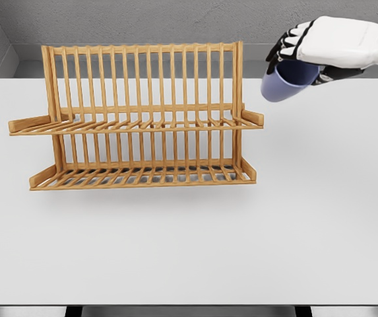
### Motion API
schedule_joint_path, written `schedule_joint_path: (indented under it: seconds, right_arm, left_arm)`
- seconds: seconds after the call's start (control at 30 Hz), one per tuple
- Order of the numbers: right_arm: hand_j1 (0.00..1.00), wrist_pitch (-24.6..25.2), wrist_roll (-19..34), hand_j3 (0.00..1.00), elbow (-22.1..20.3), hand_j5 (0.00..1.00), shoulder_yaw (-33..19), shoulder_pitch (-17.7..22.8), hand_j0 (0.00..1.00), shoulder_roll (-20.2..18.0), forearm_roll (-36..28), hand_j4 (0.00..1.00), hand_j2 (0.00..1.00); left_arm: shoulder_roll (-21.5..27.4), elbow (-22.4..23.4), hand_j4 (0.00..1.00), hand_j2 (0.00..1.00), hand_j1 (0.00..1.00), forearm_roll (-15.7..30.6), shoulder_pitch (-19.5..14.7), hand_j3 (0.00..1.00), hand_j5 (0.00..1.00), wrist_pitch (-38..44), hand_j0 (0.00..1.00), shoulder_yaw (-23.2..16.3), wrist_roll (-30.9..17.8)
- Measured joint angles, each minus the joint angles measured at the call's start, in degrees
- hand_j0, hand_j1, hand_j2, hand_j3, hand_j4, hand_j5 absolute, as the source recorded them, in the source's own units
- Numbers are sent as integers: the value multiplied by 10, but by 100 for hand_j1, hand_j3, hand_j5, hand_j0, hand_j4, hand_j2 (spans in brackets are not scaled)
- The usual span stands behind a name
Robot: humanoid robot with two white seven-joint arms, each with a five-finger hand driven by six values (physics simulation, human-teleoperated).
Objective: Right arm put cup on second shelf
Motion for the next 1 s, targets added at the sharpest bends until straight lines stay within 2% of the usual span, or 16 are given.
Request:
schedule_joint_path:
  seconds: [0.33, 0.67, 0.7, 0.73, 0.9, 1.0]
  right_arm:
    - [61, 0, 0, 61, -90, 61, 3, -4, 61, 21, -1, 61, 61]
    - [63, 1, -3, 63, -104, 63, 41, -4, 63, 39, 5, 63, 63]
    - [67, 1, -4, 67, -104, 67, 44, -4, 67, 41, 7, 67, 67]
    - [100, 1, -4, 100, -104, 100, 47, -4, 100, 42, 8, 100, 100]
    - [100, 1, -1, 100, -102, 100, 41, -3, 100, 40, 8, 100, 100]
    - [100, 0, 0, 100, -100, 100, -14, 4, 100, 33, 5, 100, 100]
  left_arm:
    - [0, 0, 100, 100, 100, 0, 0, 100, 100, 0, 100, 0, 0]
    - [0, 0, 100, 100, 100, 0, 0, 100, 100, 0, 100, 0, 0]
    - [0, 0, 100, 100, 100, 0, 0, 100, 100, 0, 100, 0, 0]
    - [0, 0, 100, 100, 100, 0, 0, 100, 100, 0, 100, 0, 0]
    - [0, 0, 100, 100, 100, 0, 0, 100, 100, 0, 100, 0, 0]
    - [0, 0, 100, 100, 100, 0, 0, 100, 100, 0, 100, 0, 0]
